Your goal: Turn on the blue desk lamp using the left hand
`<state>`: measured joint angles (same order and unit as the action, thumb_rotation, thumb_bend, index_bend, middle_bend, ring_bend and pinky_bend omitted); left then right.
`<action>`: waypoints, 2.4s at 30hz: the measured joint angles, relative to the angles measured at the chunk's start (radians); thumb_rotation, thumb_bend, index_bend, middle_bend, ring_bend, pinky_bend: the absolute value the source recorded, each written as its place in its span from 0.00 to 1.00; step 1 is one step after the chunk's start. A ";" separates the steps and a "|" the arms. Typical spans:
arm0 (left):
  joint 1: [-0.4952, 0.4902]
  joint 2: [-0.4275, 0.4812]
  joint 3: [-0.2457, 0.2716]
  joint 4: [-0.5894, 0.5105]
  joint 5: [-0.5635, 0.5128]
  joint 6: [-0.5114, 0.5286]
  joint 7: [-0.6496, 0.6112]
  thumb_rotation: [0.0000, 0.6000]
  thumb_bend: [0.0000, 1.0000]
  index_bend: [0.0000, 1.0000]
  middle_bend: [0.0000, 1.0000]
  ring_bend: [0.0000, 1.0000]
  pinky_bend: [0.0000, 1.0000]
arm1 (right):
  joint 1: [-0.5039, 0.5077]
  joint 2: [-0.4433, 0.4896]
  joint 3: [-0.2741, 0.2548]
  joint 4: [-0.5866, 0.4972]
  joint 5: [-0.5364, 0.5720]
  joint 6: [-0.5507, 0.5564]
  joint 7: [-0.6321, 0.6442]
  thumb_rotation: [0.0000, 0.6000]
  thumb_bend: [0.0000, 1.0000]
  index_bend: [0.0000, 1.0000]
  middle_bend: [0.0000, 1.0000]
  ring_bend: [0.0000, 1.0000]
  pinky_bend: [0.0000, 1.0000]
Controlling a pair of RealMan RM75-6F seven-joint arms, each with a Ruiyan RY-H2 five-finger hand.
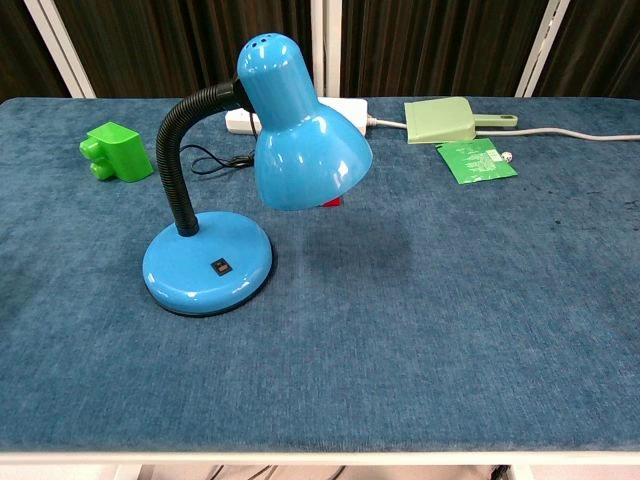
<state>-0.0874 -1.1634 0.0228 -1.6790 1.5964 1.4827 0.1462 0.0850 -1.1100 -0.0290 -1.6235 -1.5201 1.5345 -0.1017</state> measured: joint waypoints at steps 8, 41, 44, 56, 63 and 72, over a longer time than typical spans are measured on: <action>-0.028 -0.022 0.029 -0.024 0.051 -0.056 -0.014 1.00 0.00 0.05 0.00 0.00 0.00 | 0.008 0.013 0.031 -0.024 0.009 -0.015 0.011 1.00 0.09 0.00 0.00 0.00 0.00; -0.304 -0.381 -0.004 0.016 0.010 -0.434 0.077 1.00 0.32 0.05 0.07 0.00 0.00 | 0.002 0.033 0.081 -0.048 0.077 -0.077 0.052 1.00 0.09 0.00 0.00 0.00 0.00; -0.313 -0.397 -0.004 0.033 0.004 -0.435 0.070 1.00 0.33 0.05 0.08 0.00 0.00 | 0.003 0.034 0.082 -0.047 0.078 -0.082 0.053 1.00 0.09 0.00 0.00 0.00 0.00; -0.332 -0.432 0.010 0.086 -0.023 -0.438 0.052 1.00 0.36 0.05 0.12 0.00 0.00 | 0.001 0.035 0.087 -0.046 0.081 -0.090 0.063 1.00 0.09 0.00 0.00 0.00 0.00; -0.333 -0.434 0.014 0.091 -0.026 -0.415 0.063 1.00 0.36 0.05 0.12 0.00 0.00 | 0.000 0.035 0.088 -0.047 0.082 -0.094 0.063 1.00 0.09 0.00 0.00 0.00 0.00; -0.337 -0.433 0.028 0.092 -0.055 -0.430 0.067 1.00 0.36 0.05 0.14 0.00 0.00 | 0.000 0.036 0.087 -0.052 0.085 -0.104 0.054 1.00 0.09 0.00 0.00 0.00 0.00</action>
<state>-0.4246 -1.5966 0.0507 -1.5866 1.5416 1.0527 0.2136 0.0848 -1.0745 0.0575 -1.6751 -1.4352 1.4303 -0.0478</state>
